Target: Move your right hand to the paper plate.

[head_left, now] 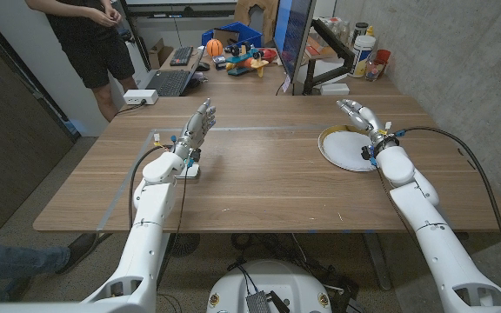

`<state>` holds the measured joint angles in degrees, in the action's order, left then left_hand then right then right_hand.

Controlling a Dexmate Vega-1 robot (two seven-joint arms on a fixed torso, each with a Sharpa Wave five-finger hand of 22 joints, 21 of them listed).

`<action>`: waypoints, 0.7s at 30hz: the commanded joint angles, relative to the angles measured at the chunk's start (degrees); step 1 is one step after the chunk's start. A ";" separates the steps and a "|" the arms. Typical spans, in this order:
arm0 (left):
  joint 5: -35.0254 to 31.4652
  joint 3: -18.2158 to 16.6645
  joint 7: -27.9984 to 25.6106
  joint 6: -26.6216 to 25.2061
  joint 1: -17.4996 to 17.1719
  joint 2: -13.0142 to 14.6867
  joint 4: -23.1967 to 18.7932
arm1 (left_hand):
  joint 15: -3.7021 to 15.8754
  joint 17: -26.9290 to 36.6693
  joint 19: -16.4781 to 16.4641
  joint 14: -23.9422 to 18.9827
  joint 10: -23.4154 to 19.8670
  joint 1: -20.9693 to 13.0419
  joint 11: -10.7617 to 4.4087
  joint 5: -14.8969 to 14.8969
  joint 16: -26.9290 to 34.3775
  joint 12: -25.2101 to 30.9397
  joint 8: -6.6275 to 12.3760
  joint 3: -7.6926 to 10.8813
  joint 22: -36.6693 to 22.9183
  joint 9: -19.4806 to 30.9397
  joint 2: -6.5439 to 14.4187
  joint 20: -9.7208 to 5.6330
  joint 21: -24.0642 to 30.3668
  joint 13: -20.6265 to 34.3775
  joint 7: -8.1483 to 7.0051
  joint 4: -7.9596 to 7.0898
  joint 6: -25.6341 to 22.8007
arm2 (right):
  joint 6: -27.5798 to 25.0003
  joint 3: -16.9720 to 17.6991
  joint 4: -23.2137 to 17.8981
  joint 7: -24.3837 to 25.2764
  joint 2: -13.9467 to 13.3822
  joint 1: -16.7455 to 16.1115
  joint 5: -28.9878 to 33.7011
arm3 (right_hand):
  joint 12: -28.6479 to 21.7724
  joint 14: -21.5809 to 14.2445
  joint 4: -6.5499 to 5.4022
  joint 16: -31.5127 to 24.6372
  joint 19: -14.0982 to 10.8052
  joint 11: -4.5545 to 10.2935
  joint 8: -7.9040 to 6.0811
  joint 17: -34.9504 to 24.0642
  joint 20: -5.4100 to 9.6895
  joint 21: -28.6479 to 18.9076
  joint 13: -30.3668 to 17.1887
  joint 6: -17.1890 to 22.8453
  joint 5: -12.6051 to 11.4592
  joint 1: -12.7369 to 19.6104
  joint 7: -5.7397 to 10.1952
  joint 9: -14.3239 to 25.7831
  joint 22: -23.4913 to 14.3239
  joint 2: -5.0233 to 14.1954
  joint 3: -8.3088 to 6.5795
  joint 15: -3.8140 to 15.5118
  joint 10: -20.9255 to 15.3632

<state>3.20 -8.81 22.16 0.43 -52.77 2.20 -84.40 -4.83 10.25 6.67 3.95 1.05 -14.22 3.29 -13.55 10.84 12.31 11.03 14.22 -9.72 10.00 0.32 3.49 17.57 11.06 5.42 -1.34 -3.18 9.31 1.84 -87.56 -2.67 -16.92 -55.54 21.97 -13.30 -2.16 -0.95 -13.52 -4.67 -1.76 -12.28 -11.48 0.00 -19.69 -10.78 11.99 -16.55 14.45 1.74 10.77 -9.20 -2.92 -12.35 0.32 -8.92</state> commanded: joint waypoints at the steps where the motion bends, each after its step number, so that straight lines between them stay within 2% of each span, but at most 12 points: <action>1: 0.24 -0.42 0.46 -0.49 -0.09 0.32 0.06 | 0.06 0.25 0.05 -0.43 -0.13 -0.25 0.21 0.17 0.19 0.09 0.04 0.06 -0.32 0.22 0.44 0.14 -0.11 0.15 0.23 0.43 -0.46 | -2.07 -1.08 -1.03 0.77 -0.85 0.11 3.44 | 0.36 -0.62 0.20 0.43 -0.26 0.14 0.19 0.06 -0.09 0.30 -0.28 0.44 -0.64 0.67 0.13 0.27 -0.34 -0.38 0.03 -0.08 -0.24; 21: -0.52 -0.05 0.19 -1.02 -0.10 0.39 -0.66 | 0.06 0.26 0.04 -0.29 -0.03 -0.08 0.14 0.37 0.12 0.00 -0.01 -0.12 -0.34 0.22 0.36 0.24 -0.62 0.16 0.22 0.55 -0.65 | -3.15 -1.32 -1.29 1.27 -1.85 0.37 5.60 | 0.61 -0.60 0.61 0.65 -0.31 0.04 0.35 0.10 -0.18 1.01 -0.30 0.35 -1.02 1.10 0.20 0.27 -0.35 -0.63 0.15 -0.17 -0.33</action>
<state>3.19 -9.02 22.58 -0.22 -52.82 2.51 -84.38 -4.83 10.25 6.67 3.95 1.05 -14.22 3.28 -13.34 10.84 12.31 11.03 14.04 -9.72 10.00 0.32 3.49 17.13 11.06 5.73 -1.16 -3.49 6.91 0.64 -88.74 -1.65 -18.27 -55.26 26.31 -12.85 -2.16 -0.71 -13.07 -4.66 -1.77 -12.03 -11.18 0.00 -18.84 -10.78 11.98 -16.98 15.08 1.74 10.77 -9.49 -3.55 -12.11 0.32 -8.91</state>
